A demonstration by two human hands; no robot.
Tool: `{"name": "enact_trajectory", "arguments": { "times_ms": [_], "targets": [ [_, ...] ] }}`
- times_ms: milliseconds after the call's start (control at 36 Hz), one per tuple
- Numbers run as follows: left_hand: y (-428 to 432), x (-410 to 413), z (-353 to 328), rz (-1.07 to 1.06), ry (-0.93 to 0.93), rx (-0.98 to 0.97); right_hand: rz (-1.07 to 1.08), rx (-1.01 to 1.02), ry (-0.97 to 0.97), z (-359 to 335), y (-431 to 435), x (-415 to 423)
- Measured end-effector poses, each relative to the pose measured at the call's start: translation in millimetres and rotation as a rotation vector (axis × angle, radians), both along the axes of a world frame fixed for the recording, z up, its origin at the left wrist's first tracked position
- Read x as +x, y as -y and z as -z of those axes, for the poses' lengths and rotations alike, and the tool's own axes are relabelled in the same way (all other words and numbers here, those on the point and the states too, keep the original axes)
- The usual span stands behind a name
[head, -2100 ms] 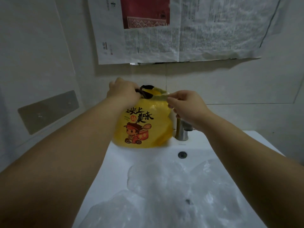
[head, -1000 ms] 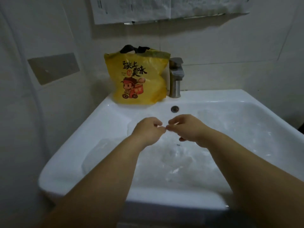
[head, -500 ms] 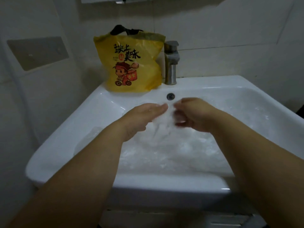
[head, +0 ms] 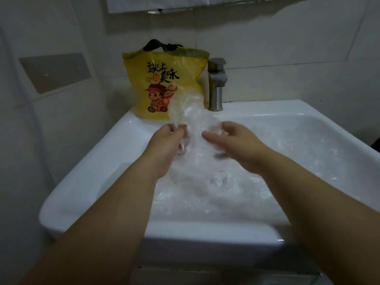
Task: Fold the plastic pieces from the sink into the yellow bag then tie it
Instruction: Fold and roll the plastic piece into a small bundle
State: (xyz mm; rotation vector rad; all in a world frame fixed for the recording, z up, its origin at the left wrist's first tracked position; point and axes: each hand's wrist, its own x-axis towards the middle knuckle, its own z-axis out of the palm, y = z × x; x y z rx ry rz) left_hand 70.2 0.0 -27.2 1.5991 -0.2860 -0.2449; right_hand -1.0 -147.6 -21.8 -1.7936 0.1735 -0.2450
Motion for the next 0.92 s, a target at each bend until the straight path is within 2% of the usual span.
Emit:
{"name": "enact_trajectory", "arguments": {
  "times_ms": [111, 194, 278, 361, 500, 583, 667, 722, 778, 833, 861, 917],
  "targets": [
    [3.2, -9.6, -2.9, 0.210, -0.075, -0.103, -0.030, -0.145, 0.017, 5.6, -7.2, -0.9],
    [5.5, -15.9, -5.3, 0.341, -0.084, -0.082, -0.109, -0.198, 0.057, 6.7, -7.3, -3.0],
    [6.2, -17.1, -6.4, 0.372, -0.083, -0.055, -0.222, -0.186, 0.020, 3.8, -8.7, -6.7],
    [3.7, -16.1, -7.5, 0.376, -0.167, -0.143, -0.276, -0.156, -0.041, 2.5, -8.9, -6.7],
    [-1.3, -12.1, -7.4, 0.394, -0.213, -0.239, -0.136, -0.177, -0.010, 0.9, -8.0, -5.8],
    [1.6, -13.6, -7.2, 0.364, -0.089, -0.145, -0.017, -0.219, -0.050, 4.4, -5.2, -2.6],
    [4.2, -15.8, -3.1, 0.249, 0.082, 0.074, -0.061, -0.289, -0.021, 6.4, -4.1, -1.9],
    [4.9, -13.1, -0.7, 0.115, 0.116, 0.117, -0.164, -0.190, -0.018, 4.0, -7.8, -4.4],
    [3.3, -8.1, 0.0, 0.035, 0.106, 0.059, -0.222, 0.024, -0.044, 0.0, -10.2, -3.5],
    [1.3, -4.6, 0.1, 0.021, 0.102, 0.010, -0.206, 0.285, -0.062, -6.5, -9.5, -1.5],
    [1.2, -4.0, 0.1, 0.025, 0.099, 0.009, -0.175, 0.347, -0.070, -9.2, -7.8, -1.3],
    [2.1, -5.6, 0.8, 0.064, 0.090, 0.018, -0.109, 0.243, -0.096, -8.6, -1.9, 0.5]
  ]
}}
